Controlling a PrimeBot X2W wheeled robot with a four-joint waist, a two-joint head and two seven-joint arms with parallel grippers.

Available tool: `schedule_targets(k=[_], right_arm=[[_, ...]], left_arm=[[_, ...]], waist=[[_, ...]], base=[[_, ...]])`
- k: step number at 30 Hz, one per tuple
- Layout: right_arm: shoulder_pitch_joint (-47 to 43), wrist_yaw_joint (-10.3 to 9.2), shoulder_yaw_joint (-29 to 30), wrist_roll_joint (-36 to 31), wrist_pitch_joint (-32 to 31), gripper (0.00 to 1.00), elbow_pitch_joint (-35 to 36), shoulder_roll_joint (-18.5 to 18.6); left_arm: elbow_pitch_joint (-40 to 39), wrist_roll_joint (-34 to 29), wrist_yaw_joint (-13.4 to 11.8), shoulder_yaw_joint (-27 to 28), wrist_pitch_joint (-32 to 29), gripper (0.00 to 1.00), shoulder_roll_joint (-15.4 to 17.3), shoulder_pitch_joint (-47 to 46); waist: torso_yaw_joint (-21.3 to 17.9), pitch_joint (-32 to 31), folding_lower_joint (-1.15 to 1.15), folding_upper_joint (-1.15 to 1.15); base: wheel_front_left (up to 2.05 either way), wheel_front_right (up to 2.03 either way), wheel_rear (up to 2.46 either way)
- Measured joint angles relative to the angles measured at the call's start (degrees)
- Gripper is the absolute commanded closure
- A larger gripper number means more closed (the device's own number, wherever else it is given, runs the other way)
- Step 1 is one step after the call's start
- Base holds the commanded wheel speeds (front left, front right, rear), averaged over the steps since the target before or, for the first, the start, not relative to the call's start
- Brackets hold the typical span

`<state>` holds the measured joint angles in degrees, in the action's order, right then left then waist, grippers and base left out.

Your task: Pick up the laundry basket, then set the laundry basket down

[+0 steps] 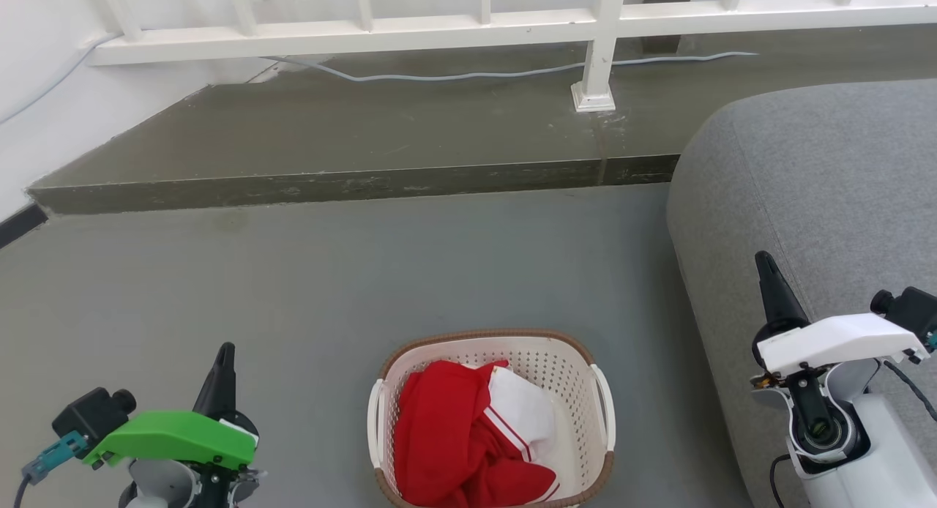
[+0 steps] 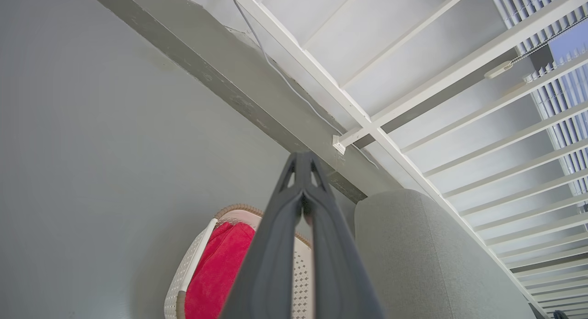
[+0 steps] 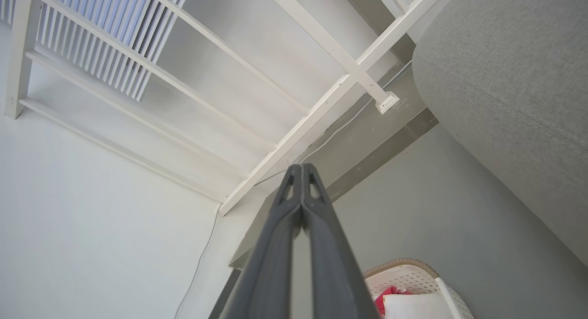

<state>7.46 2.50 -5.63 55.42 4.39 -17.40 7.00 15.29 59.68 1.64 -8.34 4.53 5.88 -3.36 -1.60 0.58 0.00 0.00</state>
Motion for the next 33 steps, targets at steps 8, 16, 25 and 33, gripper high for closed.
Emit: schedule_targets(k=[8, 16, 25, 33], right_arm=[[-0.18, 0.51, 1.97, 5.31, -1.52, 1.0, 0.1, -0.81], [-0.92, 1.11, 3.9, 10.68, -3.21, 1.0, 0.23, -1.54], [-0.95, 1.91, 6.17, 16.51, -4.98, 1.0, 0.36, -2.08], [-1.06, 2.55, 8.14, 22.02, -6.55, 1.0, 0.47, -2.96]], left_arm=[[0.3, 4.27, 1.13, 1.85, -1.51, 1.0, -0.73, -0.01], [0.43, 9.27, 1.88, 3.67, -3.08, 1.0, -1.18, -0.02], [0.57, 14.71, 2.48, 5.75, -4.94, 1.0, -1.6, -0.05], [0.64, 19.29, 3.44, 7.58, -6.38, 1.0, -2.11, -0.08]], waist=[[0.24, -0.06, 0.0, 0.0], [0.48, -0.13, 0.0, 0.0], [0.75, -0.2, 0.0, 0.0], [0.98, -0.27, 0.0, 0.0]], base=[[0.0, 0.0, 0.0], [0.0, 0.0, 0.0], [0.0, 0.0, 0.0], [0.0, 0.0, 0.0]])
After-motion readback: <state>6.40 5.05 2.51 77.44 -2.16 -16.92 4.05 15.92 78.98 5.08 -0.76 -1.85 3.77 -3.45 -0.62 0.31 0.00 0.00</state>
